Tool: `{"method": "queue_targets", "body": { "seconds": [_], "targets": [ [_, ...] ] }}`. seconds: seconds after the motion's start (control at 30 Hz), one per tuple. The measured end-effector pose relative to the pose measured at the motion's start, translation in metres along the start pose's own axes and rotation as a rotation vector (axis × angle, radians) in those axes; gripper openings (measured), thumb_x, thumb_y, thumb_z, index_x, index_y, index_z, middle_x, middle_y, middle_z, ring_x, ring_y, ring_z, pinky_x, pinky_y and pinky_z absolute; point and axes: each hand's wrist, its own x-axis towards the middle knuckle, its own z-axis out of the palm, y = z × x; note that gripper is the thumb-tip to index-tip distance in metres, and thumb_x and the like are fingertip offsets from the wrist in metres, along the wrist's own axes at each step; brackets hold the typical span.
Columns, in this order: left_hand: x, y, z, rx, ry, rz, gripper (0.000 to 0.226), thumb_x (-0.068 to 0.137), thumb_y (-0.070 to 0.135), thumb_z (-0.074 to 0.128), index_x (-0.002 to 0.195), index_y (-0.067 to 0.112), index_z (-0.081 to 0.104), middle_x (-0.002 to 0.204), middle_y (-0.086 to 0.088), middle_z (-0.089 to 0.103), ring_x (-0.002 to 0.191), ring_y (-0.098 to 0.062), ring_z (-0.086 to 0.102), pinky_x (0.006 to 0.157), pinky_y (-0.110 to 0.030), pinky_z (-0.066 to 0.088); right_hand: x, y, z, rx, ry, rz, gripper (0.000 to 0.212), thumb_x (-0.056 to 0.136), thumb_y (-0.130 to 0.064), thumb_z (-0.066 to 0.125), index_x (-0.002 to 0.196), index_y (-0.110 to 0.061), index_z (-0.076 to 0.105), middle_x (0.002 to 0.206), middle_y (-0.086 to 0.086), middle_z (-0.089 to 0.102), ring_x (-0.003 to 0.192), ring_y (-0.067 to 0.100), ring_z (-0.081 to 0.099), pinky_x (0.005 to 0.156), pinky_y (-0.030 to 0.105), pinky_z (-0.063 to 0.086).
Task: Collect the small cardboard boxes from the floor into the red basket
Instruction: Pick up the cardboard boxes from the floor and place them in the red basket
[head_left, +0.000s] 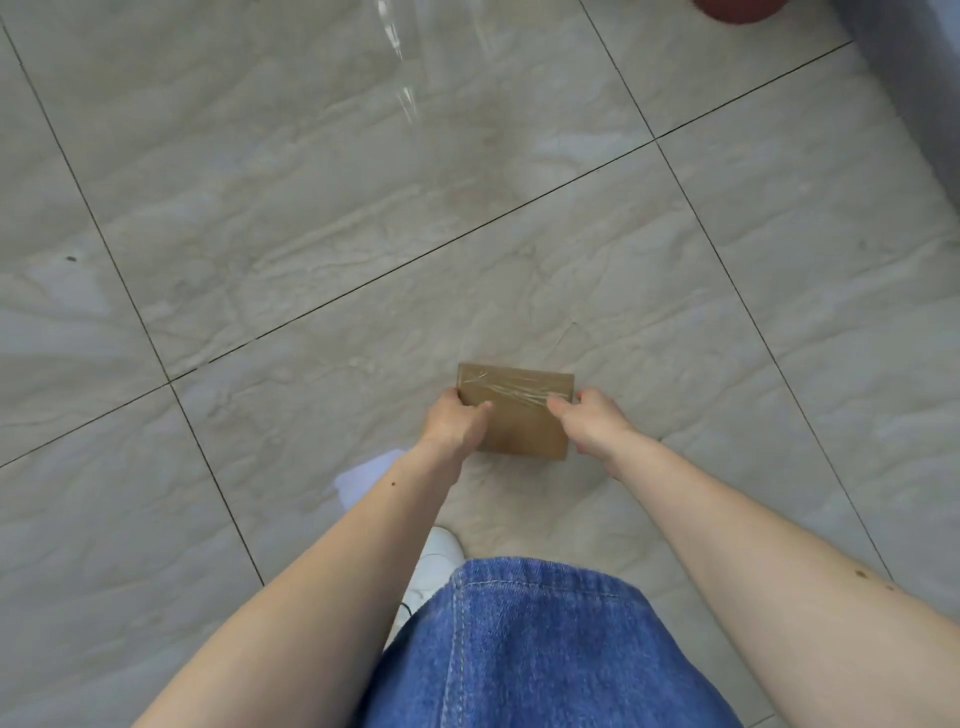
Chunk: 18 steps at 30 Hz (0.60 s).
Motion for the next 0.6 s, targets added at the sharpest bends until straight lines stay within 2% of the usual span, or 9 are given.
{"method": "queue_targets", "body": {
  "seconds": [0.07, 0.13, 0.23, 0.37, 0.47, 0.6],
  "targets": [
    [-0.007, 0.006, -0.004, -0.027, -0.007, 0.005, 0.037, 0.093, 0.023, 0.058, 0.127, 0.008, 0.054, 0.123, -0.012, 0.063, 0.112, -0.029, 0.059, 0.091, -0.032, 0.046, -0.008, -0.005, -0.007, 0.004, 0.008, 0.003, 0.055, 0.093, -0.041, 0.054, 0.128, 0.001, 0.057, 0.114, 0.015, 0.062, 0.101, 0.028, 0.059, 0.088, 0.041, 0.05],
    [-0.026, 0.017, -0.014, -0.049, -0.012, 0.019, 0.035, 0.093, 0.02, 0.056, 0.126, 0.007, 0.055, 0.121, -0.01, 0.063, 0.108, -0.027, 0.06, 0.088, -0.03, 0.046, -0.029, -0.017, -0.019, -0.007, 0.031, 0.004, 0.058, 0.094, -0.041, 0.056, 0.134, 0.001, 0.051, 0.127, 0.02, 0.061, 0.115, 0.036, 0.061, 0.097, 0.043, 0.049],
    [-0.07, 0.039, -0.04, -0.057, 0.011, 0.047, 0.037, 0.094, 0.018, 0.053, 0.129, 0.008, 0.053, 0.119, -0.006, 0.06, 0.102, -0.022, 0.055, 0.082, -0.027, 0.041, -0.074, -0.042, -0.044, -0.023, 0.052, 0.014, 0.066, 0.094, -0.042, 0.056, 0.141, 0.001, 0.041, 0.137, 0.021, 0.055, 0.122, 0.038, 0.057, 0.103, 0.045, 0.048],
    [-0.141, 0.073, -0.086, -0.059, 0.078, 0.108, 0.043, 0.092, 0.02, 0.052, 0.133, 0.012, 0.048, 0.131, -0.004, 0.054, 0.115, -0.023, 0.053, 0.091, -0.03, 0.042, -0.147, -0.087, -0.081, -0.033, 0.047, -0.028, 0.065, 0.093, -0.044, 0.056, 0.14, -0.003, 0.038, 0.14, 0.018, 0.052, 0.123, 0.036, 0.056, 0.102, 0.049, 0.048],
    [-0.198, 0.102, -0.122, -0.091, 0.132, 0.14, 0.034, 0.092, 0.022, 0.049, 0.125, 0.013, 0.05, 0.13, -0.006, 0.053, 0.114, -0.024, 0.052, 0.093, -0.034, 0.044, -0.208, -0.128, -0.109, -0.042, 0.068, -0.055, 0.068, 0.091, -0.046, 0.057, 0.142, -0.008, 0.034, 0.139, 0.014, 0.052, 0.118, 0.038, 0.06, 0.099, 0.05, 0.051],
    [-0.27, 0.144, -0.17, -0.131, 0.204, 0.183, 0.032, 0.092, 0.025, 0.049, 0.121, 0.014, 0.051, 0.129, -0.006, 0.052, 0.116, -0.027, 0.052, 0.101, -0.044, 0.045, -0.289, -0.184, -0.146, -0.077, 0.066, -0.086, 0.066, 0.092, -0.045, 0.056, 0.145, -0.013, 0.035, 0.129, 0.009, 0.056, 0.094, 0.035, 0.07, 0.082, 0.047, 0.06]
  ]
}}
